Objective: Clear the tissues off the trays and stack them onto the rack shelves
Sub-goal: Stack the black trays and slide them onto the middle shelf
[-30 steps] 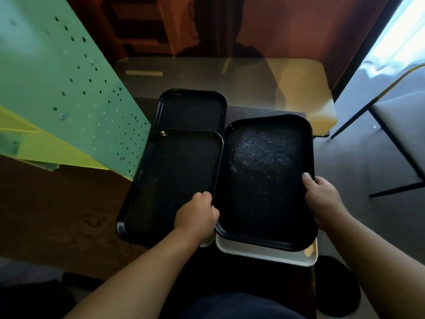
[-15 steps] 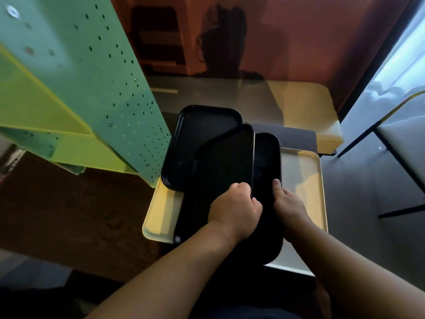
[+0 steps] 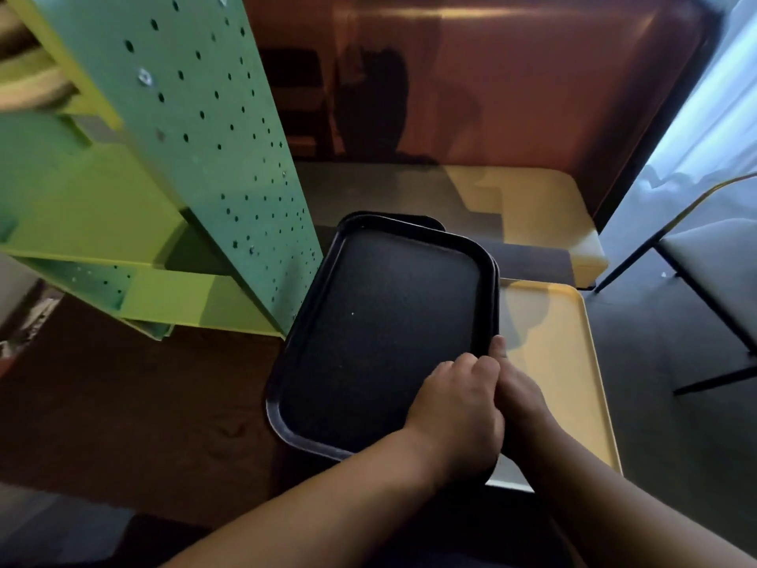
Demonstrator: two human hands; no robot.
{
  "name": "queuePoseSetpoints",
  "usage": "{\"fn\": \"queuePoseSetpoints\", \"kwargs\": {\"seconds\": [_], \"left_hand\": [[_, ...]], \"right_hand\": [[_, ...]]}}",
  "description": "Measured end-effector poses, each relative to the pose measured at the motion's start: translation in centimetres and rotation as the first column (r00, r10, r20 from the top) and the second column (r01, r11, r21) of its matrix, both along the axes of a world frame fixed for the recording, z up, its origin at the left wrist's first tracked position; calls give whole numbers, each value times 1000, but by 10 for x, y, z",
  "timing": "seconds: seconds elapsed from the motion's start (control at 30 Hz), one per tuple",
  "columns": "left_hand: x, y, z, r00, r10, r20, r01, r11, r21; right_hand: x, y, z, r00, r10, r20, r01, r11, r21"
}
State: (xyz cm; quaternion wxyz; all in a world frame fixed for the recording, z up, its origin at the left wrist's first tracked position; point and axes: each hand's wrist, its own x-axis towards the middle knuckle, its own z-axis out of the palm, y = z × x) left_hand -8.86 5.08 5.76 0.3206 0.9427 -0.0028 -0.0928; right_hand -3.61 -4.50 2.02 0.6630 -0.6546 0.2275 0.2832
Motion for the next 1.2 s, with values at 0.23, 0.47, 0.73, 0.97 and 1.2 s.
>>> {"fn": "queuePoseSetpoints", "kwargs": {"seconds": [0.23, 0.47, 0.73, 0.97, 1.2], "left_hand": [[-1, 43, 26, 985, 46, 166, -44, 999, -14], [-15, 143, 20, 904, 428, -10, -402, 857, 324], [-32, 171, -22, 618, 602, -506, -711, 702, -34], [-12, 166, -51, 589, 639, -495, -768, 633, -96], [0, 162, -79, 469, 690, -552, -876, 444, -189]], "right_hand": [[0, 1, 4, 999, -30, -12, 31, 994, 108], [-2, 3, 9, 999, -35, 8, 34, 997, 70], [8, 12, -8, 992, 69, -108, -70, 998, -8], [45, 38, -22, 992, -8, -127, -11, 989, -150], [103, 64, -48, 994, 43, -96, -64, 971, -229]]}}
